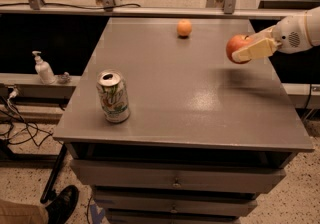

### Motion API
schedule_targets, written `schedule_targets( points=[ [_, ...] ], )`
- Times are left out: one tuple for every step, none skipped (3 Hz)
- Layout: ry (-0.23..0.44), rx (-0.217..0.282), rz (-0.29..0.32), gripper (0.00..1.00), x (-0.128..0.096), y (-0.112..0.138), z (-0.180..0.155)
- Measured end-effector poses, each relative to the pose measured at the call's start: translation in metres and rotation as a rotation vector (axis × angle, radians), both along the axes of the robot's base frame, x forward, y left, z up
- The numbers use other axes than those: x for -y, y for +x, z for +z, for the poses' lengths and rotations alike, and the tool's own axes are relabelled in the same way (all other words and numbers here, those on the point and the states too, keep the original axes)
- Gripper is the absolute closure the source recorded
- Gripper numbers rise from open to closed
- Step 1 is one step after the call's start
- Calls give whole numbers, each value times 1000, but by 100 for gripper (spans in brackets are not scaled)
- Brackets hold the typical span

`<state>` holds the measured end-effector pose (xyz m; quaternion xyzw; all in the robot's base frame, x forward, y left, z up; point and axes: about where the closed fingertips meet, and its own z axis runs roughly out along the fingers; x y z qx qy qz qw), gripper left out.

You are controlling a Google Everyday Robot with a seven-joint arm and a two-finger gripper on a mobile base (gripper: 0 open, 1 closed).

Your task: Move apple near 7up can

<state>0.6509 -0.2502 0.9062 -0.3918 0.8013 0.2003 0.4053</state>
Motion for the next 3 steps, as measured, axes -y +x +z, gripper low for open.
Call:
schedule_targets(
  points=[
    [24,37,118,100,-54,-49,16],
    [27,-9,164,100,-76,-62,-6],
    [27,-9,162,100,-75,-61,-6]
  ],
)
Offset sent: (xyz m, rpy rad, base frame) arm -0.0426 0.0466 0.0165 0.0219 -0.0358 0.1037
